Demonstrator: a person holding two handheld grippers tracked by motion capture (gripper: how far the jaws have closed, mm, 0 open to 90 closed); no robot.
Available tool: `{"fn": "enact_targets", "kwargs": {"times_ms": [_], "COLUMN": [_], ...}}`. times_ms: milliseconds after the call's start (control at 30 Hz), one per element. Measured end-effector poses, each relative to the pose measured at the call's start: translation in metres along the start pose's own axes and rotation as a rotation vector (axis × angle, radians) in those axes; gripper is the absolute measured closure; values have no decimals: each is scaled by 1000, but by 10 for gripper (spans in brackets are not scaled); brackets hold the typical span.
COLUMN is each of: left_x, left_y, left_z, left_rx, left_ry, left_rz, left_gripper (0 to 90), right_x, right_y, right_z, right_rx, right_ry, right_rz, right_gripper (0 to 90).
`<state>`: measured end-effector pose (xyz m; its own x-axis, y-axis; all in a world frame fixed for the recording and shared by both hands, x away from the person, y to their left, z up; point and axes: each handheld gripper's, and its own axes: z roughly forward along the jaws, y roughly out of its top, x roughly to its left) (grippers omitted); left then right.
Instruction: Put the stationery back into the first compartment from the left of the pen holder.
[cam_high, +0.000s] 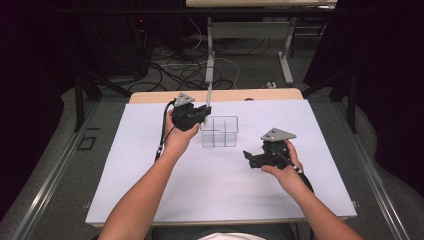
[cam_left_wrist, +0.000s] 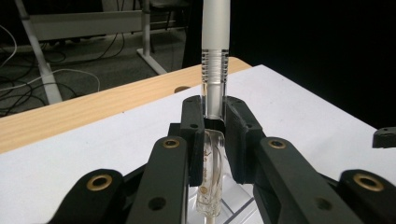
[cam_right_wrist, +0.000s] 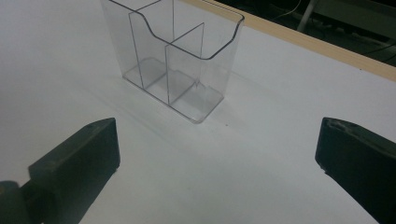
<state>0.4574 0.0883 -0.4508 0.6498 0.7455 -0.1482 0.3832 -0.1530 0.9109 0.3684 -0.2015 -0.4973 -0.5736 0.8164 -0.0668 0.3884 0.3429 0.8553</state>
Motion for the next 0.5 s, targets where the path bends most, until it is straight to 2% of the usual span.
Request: {"fn": "enact_targets", "kwargs": {"times_ms": [200, 500], "left_x": [1, 3], "left_y": [-4, -13], "left_z": [7, 16], "left_rx": [26, 58], "left_ry": [3, 9], "left_rz": [-2, -15], "left_gripper": [795, 794], "right_x": [-4, -14], "right_y": [-4, -10], "right_z": [0, 0], "right_rx": [23, 30], "right_ry": [-11, 2], "right_rz": [14, 105], "right_gripper": [0, 0]}}
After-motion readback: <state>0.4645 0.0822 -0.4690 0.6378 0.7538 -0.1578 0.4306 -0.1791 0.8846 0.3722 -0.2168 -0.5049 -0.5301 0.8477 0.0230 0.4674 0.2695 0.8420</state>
